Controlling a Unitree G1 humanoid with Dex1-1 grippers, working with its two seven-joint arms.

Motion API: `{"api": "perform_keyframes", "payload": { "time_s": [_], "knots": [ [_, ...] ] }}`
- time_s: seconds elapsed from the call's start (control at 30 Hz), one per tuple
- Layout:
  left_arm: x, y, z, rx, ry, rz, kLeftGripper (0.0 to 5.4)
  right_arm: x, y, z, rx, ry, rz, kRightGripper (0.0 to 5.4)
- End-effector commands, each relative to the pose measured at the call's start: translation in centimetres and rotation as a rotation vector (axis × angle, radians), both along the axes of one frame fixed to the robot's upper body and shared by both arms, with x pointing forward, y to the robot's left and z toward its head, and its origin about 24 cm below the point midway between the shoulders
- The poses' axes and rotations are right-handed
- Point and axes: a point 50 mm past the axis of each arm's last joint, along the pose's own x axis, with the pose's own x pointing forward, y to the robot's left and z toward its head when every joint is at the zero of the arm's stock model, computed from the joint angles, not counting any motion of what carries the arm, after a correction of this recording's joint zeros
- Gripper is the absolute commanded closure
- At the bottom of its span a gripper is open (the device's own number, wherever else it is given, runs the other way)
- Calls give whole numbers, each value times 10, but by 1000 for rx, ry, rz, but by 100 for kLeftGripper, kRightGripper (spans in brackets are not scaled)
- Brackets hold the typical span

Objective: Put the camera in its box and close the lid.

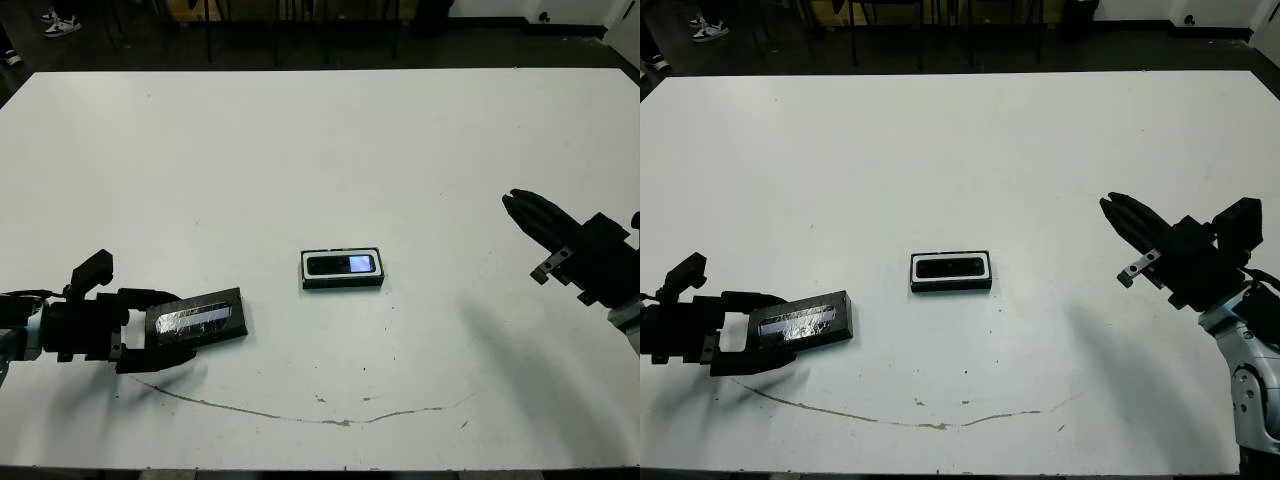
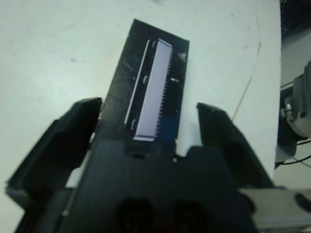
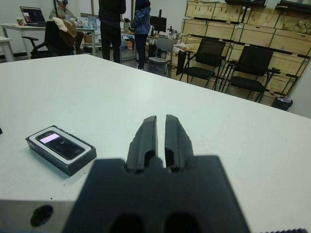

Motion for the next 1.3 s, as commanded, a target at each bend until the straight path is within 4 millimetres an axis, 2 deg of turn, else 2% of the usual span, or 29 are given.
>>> {"api": "perform_keyframes", "payload": {
  "time_s": [0.03,0.13,0.2,0.4,0.7,0.83,1.03,1.17,1.3],
  "knots": [
    [-7,-1,-11,28,7,42,196,0,-2,-2,-26,19,2,540],
    [-9,-1,-10,46,-11,73,248,-1,-1,-3,-21,20,5,540],
    [-11,-2,-9,49,-17,89,263,0,-1,-5,-10,22,13,540],
    [-13,-7,3,-43,-75,150,264,0,2,-6,-21,37,29,540],
    [10,-24,60,-97,-221,103,264,2,12,-16,-14,70,62,540],
    [33,-38,77,-126,-313,21,264,4,16,-16,-27,92,58,540],
    [63,-54,79,-63,-368,-28,264,6,20,-12,-54,100,47,540],
    [86,-68,67,-29,-397,-42,264,6,23,-8,-41,82,58,540],
    [99,-80,55,1,-374,-70,264,5,24,-6,-35,86,61,540]
  ]
}}
